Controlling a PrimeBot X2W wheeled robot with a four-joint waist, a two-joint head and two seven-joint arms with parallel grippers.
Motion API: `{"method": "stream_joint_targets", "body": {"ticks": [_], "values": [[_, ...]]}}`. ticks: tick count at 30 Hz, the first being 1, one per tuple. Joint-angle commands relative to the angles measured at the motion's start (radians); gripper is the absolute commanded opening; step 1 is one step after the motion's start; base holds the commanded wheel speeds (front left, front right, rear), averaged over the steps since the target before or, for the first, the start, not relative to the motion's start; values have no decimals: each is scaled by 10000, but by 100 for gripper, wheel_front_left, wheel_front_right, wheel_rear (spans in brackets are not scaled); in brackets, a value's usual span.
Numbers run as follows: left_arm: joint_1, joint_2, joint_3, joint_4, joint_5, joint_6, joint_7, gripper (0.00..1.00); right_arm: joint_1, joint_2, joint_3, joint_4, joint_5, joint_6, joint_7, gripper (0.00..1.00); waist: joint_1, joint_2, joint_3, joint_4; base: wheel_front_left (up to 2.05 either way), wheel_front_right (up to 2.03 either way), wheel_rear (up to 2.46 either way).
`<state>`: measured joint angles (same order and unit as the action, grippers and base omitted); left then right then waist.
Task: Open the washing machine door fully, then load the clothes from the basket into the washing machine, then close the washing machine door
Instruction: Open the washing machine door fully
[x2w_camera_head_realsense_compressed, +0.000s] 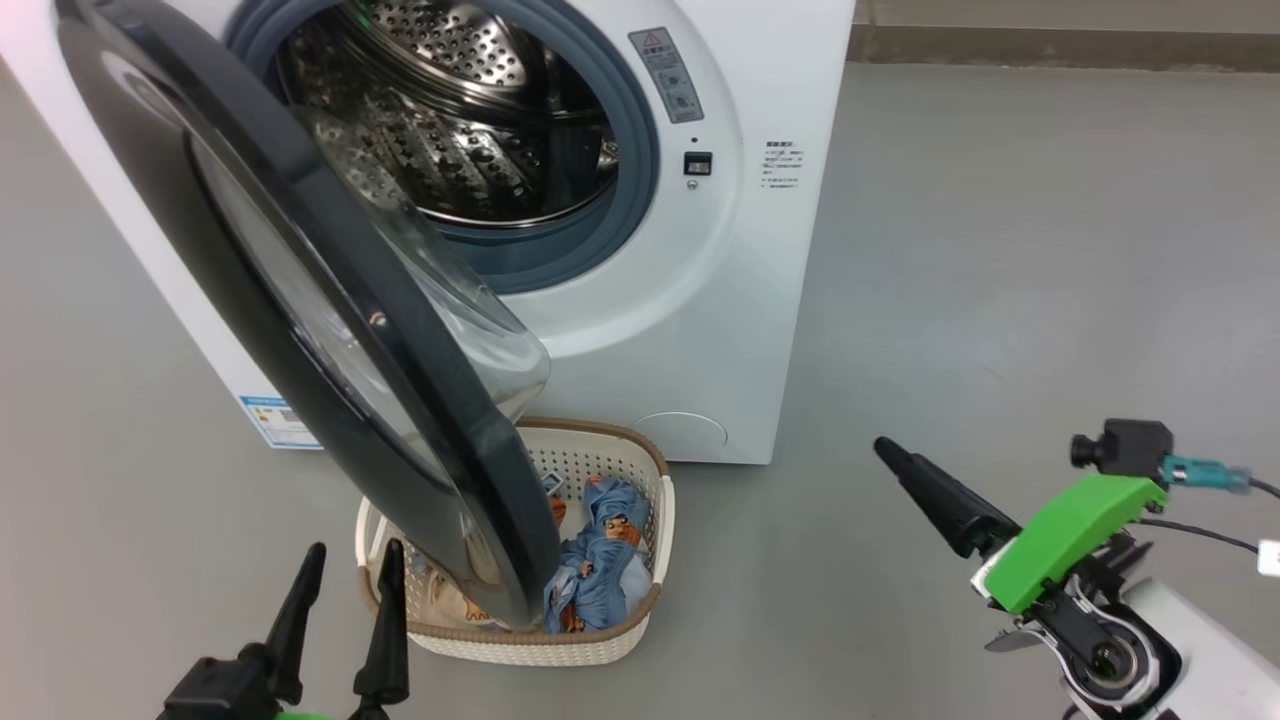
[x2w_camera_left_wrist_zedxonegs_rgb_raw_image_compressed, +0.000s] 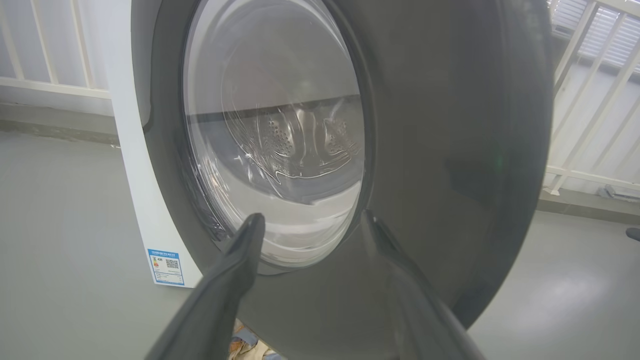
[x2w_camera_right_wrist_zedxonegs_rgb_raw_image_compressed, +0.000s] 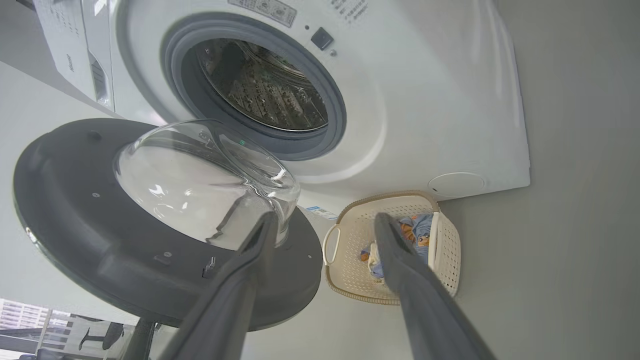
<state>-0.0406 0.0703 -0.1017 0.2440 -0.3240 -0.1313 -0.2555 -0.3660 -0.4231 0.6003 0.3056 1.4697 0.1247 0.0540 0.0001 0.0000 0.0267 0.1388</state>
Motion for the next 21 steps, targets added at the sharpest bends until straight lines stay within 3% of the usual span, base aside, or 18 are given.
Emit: {"method": "stream_joint_targets", "body": {"ticks": [1,9,14,17,21], "values": [[-119,115,354,-294,84,6,-63,100,93,-245,102,-167,-181,60,-331,100,-1,0,9,-65,0,0,0],[-134,77,382,-298,100,6,-63,100,369,-725,851,364,-714,60,-2460,100,-1,0,-34,-117,0,0,0],[-119,28,411,-291,78,6,-63,100,467,-943,1275,775,-1338,60,-3102,100,-1,0,-77,-51,0,0,0],[-118,11,440,-292,73,6,-63,100,449,-959,1076,937,-1828,60,-3144,100,-1,0,-84,-39,0,0,0],[-102,-20,467,-296,82,6,-63,100,732,-710,247,1057,-3339,60,-3153,100,-1,0,-111,-24,0,0,0]]}}
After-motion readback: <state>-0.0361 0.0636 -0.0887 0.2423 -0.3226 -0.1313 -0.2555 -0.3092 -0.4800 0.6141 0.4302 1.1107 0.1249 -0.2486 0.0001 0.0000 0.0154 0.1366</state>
